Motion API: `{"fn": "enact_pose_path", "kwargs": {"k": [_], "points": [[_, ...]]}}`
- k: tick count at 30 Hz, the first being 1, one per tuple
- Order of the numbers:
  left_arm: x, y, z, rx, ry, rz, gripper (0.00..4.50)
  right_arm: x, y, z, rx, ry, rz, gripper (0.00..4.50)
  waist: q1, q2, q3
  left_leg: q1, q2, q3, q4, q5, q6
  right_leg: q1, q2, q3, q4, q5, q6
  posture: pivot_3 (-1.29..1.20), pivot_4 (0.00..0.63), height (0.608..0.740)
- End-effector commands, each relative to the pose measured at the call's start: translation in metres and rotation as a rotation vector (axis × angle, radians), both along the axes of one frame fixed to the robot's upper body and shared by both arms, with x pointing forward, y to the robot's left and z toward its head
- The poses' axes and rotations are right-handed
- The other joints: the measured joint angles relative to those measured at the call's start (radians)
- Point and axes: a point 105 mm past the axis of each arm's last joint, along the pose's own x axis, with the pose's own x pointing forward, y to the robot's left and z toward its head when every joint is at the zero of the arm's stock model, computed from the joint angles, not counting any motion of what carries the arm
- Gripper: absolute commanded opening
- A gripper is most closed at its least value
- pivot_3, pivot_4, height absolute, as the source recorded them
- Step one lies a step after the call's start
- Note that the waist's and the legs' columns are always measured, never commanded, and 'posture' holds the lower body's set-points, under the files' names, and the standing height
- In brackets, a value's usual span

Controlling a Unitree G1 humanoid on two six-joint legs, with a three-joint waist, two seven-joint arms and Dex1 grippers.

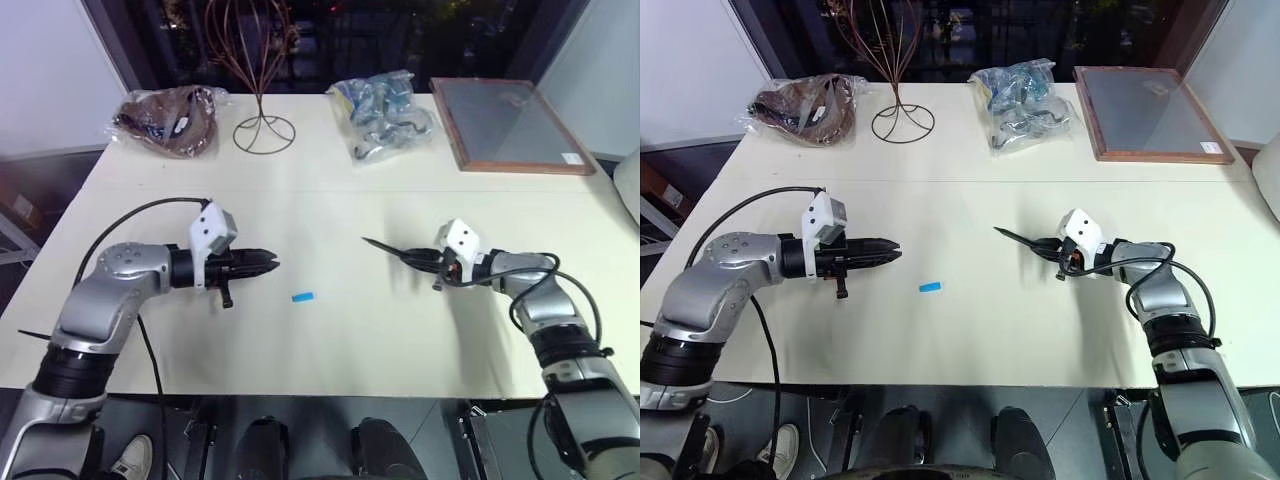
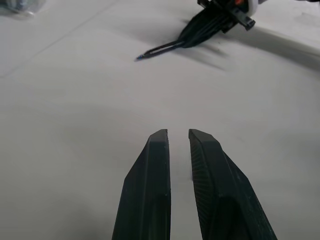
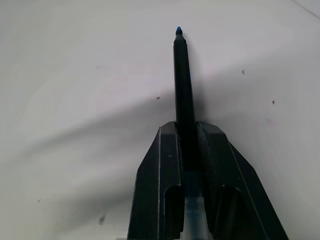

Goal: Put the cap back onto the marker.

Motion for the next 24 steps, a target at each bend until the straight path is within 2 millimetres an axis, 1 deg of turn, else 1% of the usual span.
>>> {"fn": "enact_pose_path", "kwargs": {"k": [1,5,7,12,16,18,24], "points": [[0.001,-0.011,0.005,0.003,-0.052,-0.051,0.66,-0.011,0.004,0.017,-0.038,-0.047,0.042,0.05,-0.001,0.000,0.000,0.000,0.000,0.000,0.000,0.000,0.000,0.000,0.000,0.000,0.000,0.000,0.000,0.00,0.150,0.740],[0.008,-0.022,-0.001,0.002,-0.054,-0.098,0.66,-0.034,0.017,0.037,-0.073,-0.090,0.111,0.05,-0.004,0.000,0.000,-0.001,0.000,0.001,0.000,0.000,0.000,-0.001,0.001,0.000,0.000,0.000,0.000,0.00,0.150,0.740],[0.012,-0.026,-0.004,0.010,-0.064,-0.119,0.66,-0.040,0.023,0.043,-0.071,-0.107,0.116,0.05,-0.006,0.000,0.000,-0.001,0.000,0.001,0.000,0.000,0.000,-0.001,0.001,0.000,-0.001,0.000,0.000,0.00,0.150,0.740],[0.017,-0.030,-0.008,0.026,-0.049,-0.167,0.66,-0.047,0.036,0.056,-0.026,-0.149,0.080,0.05,-0.008,0.000,0.000,-0.001,0.001,0.000,-0.001,0.000,0.000,-0.001,0.003,0.000,-0.001,0.000,0.000,0.00,0.150,0.740],[0.017,-0.026,-0.010,0.047,-0.040,-0.188,0.66,-0.048,0.043,0.063,0.016,-0.180,0.031,0.05,-0.008,0.000,0.000,-0.001,0.001,0.000,-0.001,0.000,0.000,-0.001,0.002,0.000,-0.001,0.000,0.000,0.00,0.150,0.740],[0.016,-0.025,-0.013,0.065,-0.048,-0.200,0.66,-0.048,0.045,0.067,0.064,-0.196,-0.014,0.05,-0.006,0.000,0.000,-0.001,0.001,0.000,-0.001,0.000,0.000,-0.001,0.002,0.000,-0.001,0.000,0.000,0.00,0.150,0.740],[0.004,-0.030,-0.022,0.083,-0.048,-0.252,0.66,-0.055,0.051,0.062,0.099,-0.194,-0.070,0.05,-0.005,0.000,0.000,-0.001,0.000,0.000,-0.001,0.000,0.000,-0.001,0.001,0.000,-0.001,0.000,0.000,0.00,0.150,0.740]]}}
